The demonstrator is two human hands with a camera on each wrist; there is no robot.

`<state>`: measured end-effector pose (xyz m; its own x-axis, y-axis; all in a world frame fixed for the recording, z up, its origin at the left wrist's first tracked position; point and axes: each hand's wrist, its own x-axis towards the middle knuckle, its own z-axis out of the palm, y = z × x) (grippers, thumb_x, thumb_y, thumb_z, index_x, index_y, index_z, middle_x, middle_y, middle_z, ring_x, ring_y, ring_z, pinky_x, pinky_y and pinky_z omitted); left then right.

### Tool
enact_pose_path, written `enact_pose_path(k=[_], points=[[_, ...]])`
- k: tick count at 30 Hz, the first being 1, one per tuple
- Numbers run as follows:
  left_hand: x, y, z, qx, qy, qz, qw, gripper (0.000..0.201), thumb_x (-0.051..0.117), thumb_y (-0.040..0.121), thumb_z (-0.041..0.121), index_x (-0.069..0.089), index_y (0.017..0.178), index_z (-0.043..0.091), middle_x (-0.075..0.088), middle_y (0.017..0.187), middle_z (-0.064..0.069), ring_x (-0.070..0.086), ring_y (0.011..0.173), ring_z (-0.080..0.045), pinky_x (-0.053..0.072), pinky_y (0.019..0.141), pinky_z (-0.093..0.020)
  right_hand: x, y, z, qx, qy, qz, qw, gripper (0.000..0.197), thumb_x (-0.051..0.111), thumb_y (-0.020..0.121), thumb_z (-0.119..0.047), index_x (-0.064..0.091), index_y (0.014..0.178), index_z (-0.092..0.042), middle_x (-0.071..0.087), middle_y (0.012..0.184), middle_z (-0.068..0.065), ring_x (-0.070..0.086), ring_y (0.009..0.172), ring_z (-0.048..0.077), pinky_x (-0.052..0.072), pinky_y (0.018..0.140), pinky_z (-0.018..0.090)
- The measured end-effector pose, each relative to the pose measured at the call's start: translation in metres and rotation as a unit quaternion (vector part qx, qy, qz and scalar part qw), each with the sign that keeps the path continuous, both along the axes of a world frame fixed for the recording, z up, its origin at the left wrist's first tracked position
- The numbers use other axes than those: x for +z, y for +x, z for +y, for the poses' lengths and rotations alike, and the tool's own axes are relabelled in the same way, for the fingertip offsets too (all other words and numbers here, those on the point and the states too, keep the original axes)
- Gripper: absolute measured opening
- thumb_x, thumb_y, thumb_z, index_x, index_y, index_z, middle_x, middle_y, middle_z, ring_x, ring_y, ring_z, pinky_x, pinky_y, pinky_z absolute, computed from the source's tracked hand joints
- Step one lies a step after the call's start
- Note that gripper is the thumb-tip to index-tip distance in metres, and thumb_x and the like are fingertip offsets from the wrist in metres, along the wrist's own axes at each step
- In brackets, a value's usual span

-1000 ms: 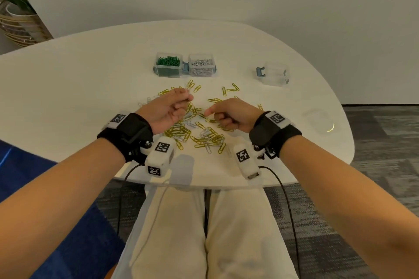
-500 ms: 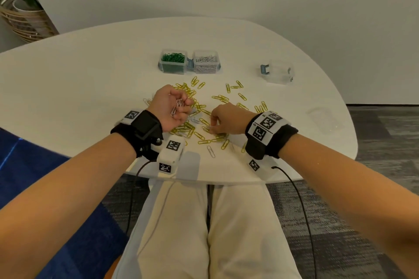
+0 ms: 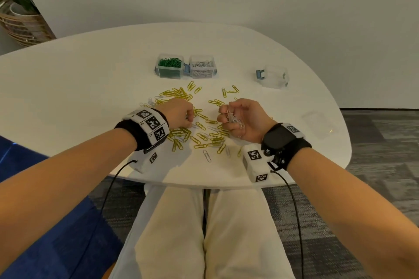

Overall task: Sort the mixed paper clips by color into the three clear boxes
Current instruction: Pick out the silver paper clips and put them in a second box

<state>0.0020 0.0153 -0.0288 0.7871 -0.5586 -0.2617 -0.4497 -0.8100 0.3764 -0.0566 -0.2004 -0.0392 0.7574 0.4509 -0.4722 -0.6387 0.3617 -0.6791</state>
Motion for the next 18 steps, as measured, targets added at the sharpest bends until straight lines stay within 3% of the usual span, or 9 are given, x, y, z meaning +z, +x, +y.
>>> enact_pose_path(k=[3, 4, 6, 8, 11, 13, 15, 17, 18], points=[[0.001, 0.001, -0.003, -0.010, 0.027, 0.019, 0.999, 0.021, 0.065, 0.087, 0.023, 0.066, 0.101, 0.008, 0.058, 0.095, 0.000, 0.052, 0.088, -0.014, 0.040, 0.074, -0.025, 0.004, 0.001, 0.006, -0.018, -0.236, -0.034, 0.971, 0.025, 0.046, 0.099, -0.026, 0.059, 0.085, -0.009, 0.039, 0.062, -0.001, 0.029, 0.043, 0.008, 0.021, 0.037, 0.018], [0.002, 0.001, -0.003, -0.016, 0.037, 0.024, 0.999, 0.022, 0.064, 0.088, 0.024, 0.067, 0.100, 0.006, 0.061, 0.095, -0.002, 0.054, 0.087, -0.016, 0.041, 0.073, -0.025, 0.009, 0.001, 0.010, 0.010, -0.350, -0.068, 0.934, 0.023, 0.054, 0.096, -0.028, 0.061, 0.085, -0.009, 0.038, 0.059, -0.002, 0.030, 0.044, 0.009, 0.024, 0.039, 0.019], [0.002, 0.004, -0.002, -0.016, 0.030, 0.036, 0.999, 0.023, 0.060, 0.089, 0.024, 0.067, 0.096, 0.003, 0.066, 0.096, -0.009, 0.057, 0.085, -0.020, 0.043, 0.073, -0.027, 0.015, 0.004, 0.018, 0.087, -0.534, -0.151, 0.828, 0.026, 0.066, 0.088, -0.034, 0.066, 0.085, -0.008, 0.047, 0.059, 0.000, 0.037, 0.048, 0.010, 0.032, 0.044, 0.019], [0.001, 0.008, 0.001, -0.007, 0.002, 0.033, 0.999, 0.021, 0.056, 0.091, 0.022, 0.066, 0.089, 0.003, 0.062, 0.089, -0.009, 0.055, 0.081, -0.020, 0.042, 0.072, -0.029, 0.015, 0.006, 0.028, 0.136, -0.624, -0.222, 0.737, 0.032, 0.072, 0.083, -0.036, 0.071, 0.089, -0.004, 0.058, 0.070, 0.003, 0.047, 0.058, 0.010, 0.039, 0.050, 0.019], [0.002, 0.010, 0.005, 0.018, -0.068, 0.062, 0.996, 0.023, 0.045, 0.095, 0.018, 0.054, 0.076, 0.008, 0.048, 0.074, -0.011, 0.044, 0.065, -0.019, 0.035, 0.054, -0.022, 0.007, 0.009, 0.040, 0.187, -0.680, -0.273, 0.655, 0.028, 0.072, 0.082, -0.034, 0.070, 0.085, -0.005, 0.064, 0.084, 0.004, 0.056, 0.077, 0.016, 0.045, 0.065, 0.027], [0.004, 0.006, 0.005, 0.091, -0.187, 0.172, 0.963, 0.028, 0.039, 0.098, 0.017, 0.050, 0.074, 0.007, 0.044, 0.068, -0.011, 0.035, 0.051, -0.017, 0.028, 0.042, -0.018, 0.006, 0.014, 0.042, 0.215, -0.691, -0.277, 0.633, 0.028, 0.067, 0.086, -0.031, 0.064, 0.078, -0.004, 0.062, 0.078, 0.007, 0.054, 0.073, 0.018, 0.042, 0.062, 0.028], [0.002, 0.000, 0.005, 0.180, -0.326, 0.318, 0.872, 0.022, 0.038, 0.099, 0.015, 0.046, 0.079, 0.008, 0.046, 0.069, -0.009, 0.031, 0.047, -0.011, 0.023, 0.038, -0.018, 0.007, 0.019, 0.038, 0.230, -0.686, -0.267, 0.637, 0.034, 0.061, 0.090, -0.028, 0.066, 0.089, 0.006, 0.066, 0.087, 0.019, 0.051, 0.072, 0.019, 0.039, 0.060, 0.027], [0.000, -0.002, 0.006, 0.230, -0.411, 0.415, 0.779, 0.016, 0.038, 0.098, 0.015, 0.043, 0.084, 0.010, 0.053, 0.070, -0.007, 0.033, 0.043, -0.007, 0.024, 0.037, -0.017, 0.013, 0.018, 0.032, 0.212, -0.662, -0.265, 0.668, 0.037, 0.057, 0.093, -0.028, 0.066, 0.098, 0.008, 0.066, 0.086, 0.020, 0.047, 0.066, 0.017, 0.039, 0.058, 0.024], [-0.001, -0.003, 0.007, 0.236, -0.430, 0.450, 0.746, 0.016, 0.038, 0.098, 0.016, 0.043, 0.084, 0.011, 0.053, 0.071, -0.004, 0.034, 0.044, -0.007, 0.025, 0.037, -0.017, 0.015, 0.016, 0.027, 0.178, -0.626, -0.258, 0.714, 0.034, 0.055, 0.094, -0.027, 0.065, 0.095, 0.006, 0.063, 0.075, 0.014, 0.046, 0.059, 0.014, 0.038, 0.052, 0.021]])
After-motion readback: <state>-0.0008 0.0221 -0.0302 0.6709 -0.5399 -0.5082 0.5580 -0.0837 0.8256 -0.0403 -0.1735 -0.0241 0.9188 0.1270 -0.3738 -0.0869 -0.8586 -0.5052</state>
